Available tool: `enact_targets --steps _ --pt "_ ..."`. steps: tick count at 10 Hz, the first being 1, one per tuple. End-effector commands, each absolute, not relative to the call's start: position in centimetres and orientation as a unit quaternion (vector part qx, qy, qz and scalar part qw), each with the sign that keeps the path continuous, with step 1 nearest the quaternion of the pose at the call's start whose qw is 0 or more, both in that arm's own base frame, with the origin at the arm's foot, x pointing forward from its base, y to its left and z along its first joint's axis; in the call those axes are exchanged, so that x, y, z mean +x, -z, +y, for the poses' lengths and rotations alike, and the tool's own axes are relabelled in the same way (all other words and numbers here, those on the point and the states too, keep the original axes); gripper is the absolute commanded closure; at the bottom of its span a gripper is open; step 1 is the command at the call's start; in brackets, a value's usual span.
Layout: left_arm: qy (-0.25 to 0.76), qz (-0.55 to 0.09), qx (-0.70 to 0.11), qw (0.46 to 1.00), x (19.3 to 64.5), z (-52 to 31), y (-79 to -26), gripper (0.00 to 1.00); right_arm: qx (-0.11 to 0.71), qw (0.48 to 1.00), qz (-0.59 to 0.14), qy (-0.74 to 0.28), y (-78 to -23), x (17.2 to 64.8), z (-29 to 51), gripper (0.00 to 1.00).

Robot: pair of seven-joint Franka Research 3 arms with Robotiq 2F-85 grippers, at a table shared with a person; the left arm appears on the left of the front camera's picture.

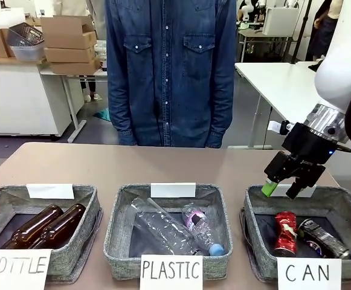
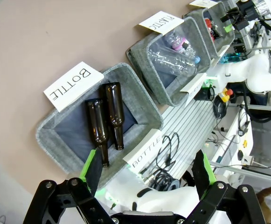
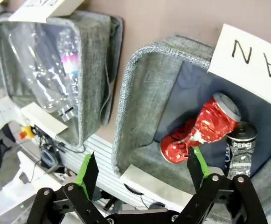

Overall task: Sort the can waste into the basket.
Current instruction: Pick up the can waste from the table and place it in the right Fabric basket.

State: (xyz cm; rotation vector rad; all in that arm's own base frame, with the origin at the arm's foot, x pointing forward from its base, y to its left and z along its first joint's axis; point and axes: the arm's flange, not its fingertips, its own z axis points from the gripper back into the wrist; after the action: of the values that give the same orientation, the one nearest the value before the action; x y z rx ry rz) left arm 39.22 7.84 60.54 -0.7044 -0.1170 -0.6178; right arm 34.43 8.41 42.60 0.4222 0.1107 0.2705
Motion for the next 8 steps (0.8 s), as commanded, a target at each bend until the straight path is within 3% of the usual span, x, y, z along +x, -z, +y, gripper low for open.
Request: enact_targets --steps 1,3,5,7,8 --pt "0.305 -0.059 -0.334 0.89 39.0 8.1 -60.4 0.0 0.23 0.963 0.048 -0.131 -43.1 35.2 8.2 0.0" --pt "0.305 -0.059 -0.334 0.89 39.0 8.1 -60.4 0.0 0.429 0.89 -0.03 -0.153 -45.4 34.9 7.4 0.0" --pt "0.305 -0.059 -0.334 0.89 39.0 8.1 -60.4 0.0 0.647 0.743 -0.129 -0.113 -47.8 34.6 6.0 0.0" --pt "0.305 -0.059 -0.334 0.89 39.0 8.1 -60.4 0.0 0.744 0.637 -0.173 -0.103 -48.0 34.4 3.9 0.0" --pt "0.305 -0.059 -0.334 0.89 39.0 8.1 -60.4 0.0 0.522 0.844 -0.077 -0.093 -49.4 34.9 5.6 0.0"
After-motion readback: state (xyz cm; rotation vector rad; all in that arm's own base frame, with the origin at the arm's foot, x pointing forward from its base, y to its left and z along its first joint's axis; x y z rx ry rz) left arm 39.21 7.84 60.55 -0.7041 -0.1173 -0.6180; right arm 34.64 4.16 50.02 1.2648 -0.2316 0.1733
